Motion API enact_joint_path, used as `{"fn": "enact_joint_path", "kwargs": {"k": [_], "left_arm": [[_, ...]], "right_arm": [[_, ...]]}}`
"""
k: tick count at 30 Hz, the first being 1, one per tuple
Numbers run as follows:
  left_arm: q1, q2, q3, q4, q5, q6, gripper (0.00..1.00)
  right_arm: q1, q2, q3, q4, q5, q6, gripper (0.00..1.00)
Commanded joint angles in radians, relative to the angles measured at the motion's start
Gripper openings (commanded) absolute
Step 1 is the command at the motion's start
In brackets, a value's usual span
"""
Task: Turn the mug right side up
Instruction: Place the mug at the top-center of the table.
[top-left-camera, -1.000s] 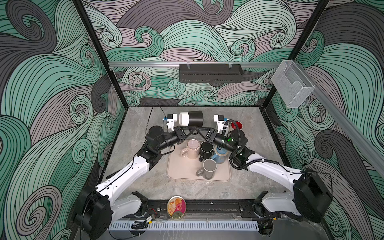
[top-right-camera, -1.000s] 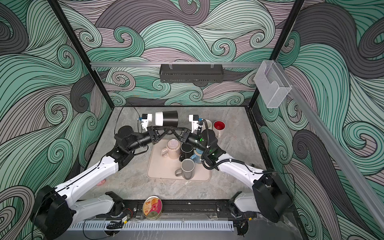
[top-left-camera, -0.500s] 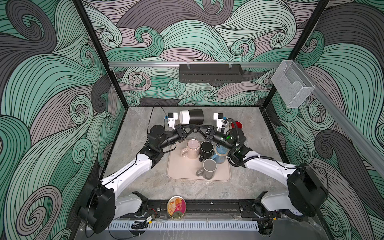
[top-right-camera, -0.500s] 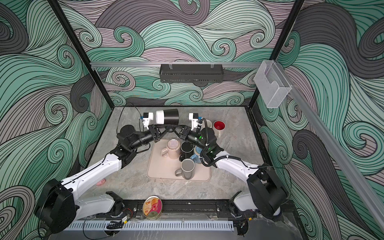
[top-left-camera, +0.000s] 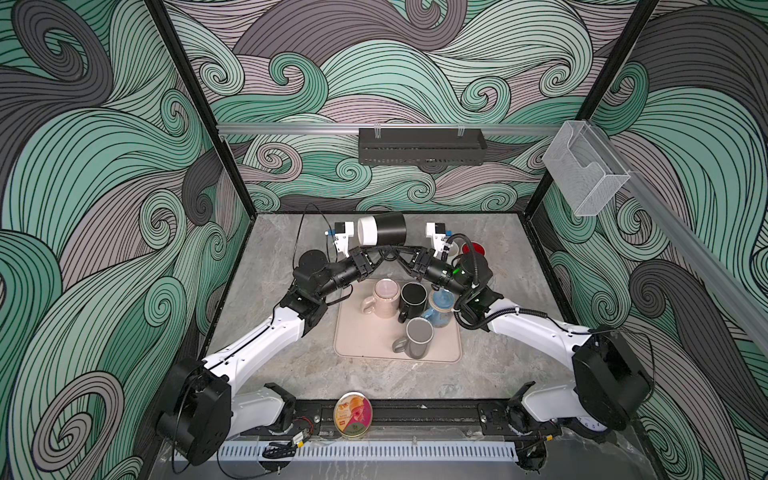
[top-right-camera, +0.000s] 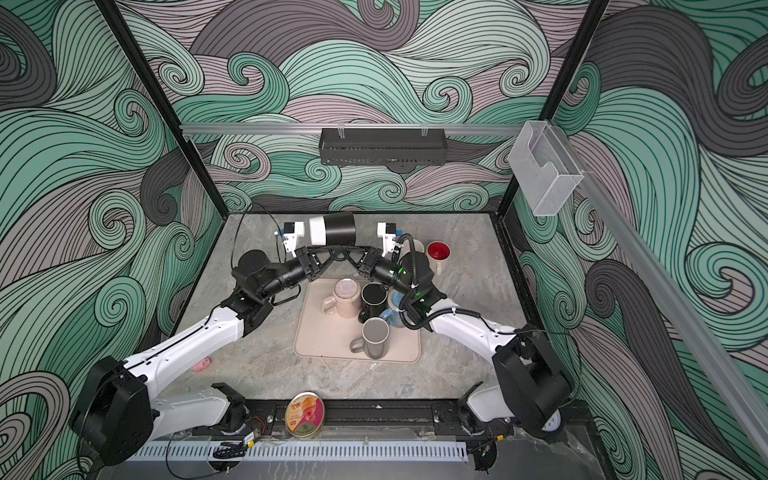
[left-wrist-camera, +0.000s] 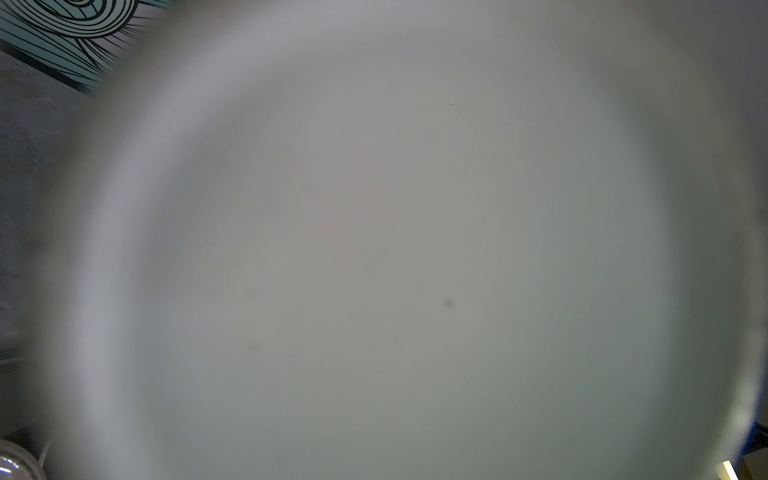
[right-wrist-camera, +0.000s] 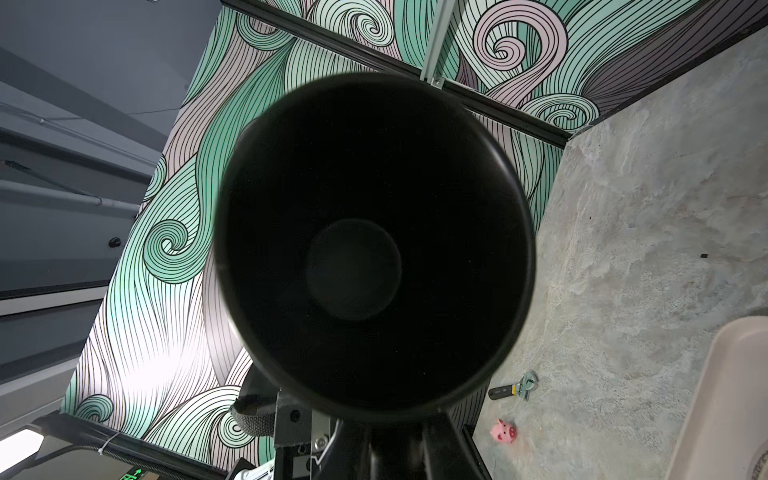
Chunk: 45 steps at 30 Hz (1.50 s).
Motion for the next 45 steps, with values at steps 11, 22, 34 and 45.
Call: {"fn": "enact_joint_path", "kwargs": {"k": [11,22,34,45], "left_arm": [[-0.031,-0.027,0.103,-0.22,0.056,0.1,0.79],[-0.031,-0.101,0.107,-0.451,-0.058,0.239,0.97],[-0.03,-0.136,0.114,-0.714,-0.114,0.416,0.98],[-0.031,-0.266,0.143,-1.007,-0.497,0.62,0.98]], "right_arm": [[0.016,0.01,0.064,0.026,-0.041,-0.081,0.0],[0.003,0.01,0.054,-0.001,-0.016,-0.098,0.0],[-0.023,0.006,0.066,-0.033,-0.019,-0.103,0.0],[-0.046,-0.133,0.174,-0.582,0.149,-0.437,0.0]]}}
